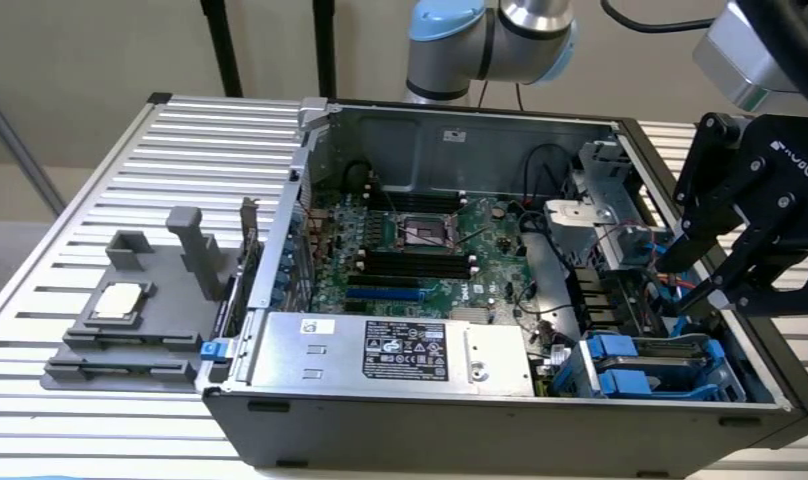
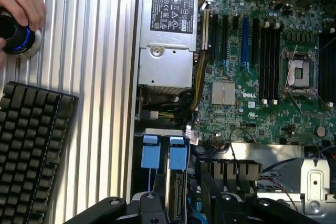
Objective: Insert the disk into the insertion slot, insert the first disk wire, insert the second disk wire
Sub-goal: 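Insert the disk into the insertion slot, then insert the first disk wire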
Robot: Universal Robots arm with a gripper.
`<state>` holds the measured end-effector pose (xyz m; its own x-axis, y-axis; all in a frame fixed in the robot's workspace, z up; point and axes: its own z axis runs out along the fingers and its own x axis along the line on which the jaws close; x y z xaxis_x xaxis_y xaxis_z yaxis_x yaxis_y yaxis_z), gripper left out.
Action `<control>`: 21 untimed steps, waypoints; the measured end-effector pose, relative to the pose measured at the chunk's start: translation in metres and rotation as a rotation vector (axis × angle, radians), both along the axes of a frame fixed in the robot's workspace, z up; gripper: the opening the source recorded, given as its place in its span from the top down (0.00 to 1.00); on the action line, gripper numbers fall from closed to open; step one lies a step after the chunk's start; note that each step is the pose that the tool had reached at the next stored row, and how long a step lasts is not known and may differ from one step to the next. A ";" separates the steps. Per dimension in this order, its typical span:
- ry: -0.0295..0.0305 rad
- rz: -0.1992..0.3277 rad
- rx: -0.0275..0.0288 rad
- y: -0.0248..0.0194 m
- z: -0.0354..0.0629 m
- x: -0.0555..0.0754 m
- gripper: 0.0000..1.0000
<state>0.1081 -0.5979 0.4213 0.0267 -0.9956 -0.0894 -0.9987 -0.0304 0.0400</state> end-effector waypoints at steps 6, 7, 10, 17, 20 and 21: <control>0.0000 0.000 0.0000 0.0000 0.0000 0.000 0.60; 0.0000 0.000 0.0000 0.0000 0.0000 0.000 0.60; 0.0000 0.000 0.0001 0.0000 0.0000 0.000 0.60; 0.0071 0.000 0.0015 0.0001 -0.0047 0.022 0.60; 0.0072 0.000 0.0012 0.0000 -0.0101 0.035 0.60; 0.0071 0.000 0.0012 0.0001 -0.0119 0.040 0.60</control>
<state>0.1481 -0.5978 0.4094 0.0261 -0.9955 -0.0907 -0.9984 -0.0305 0.0470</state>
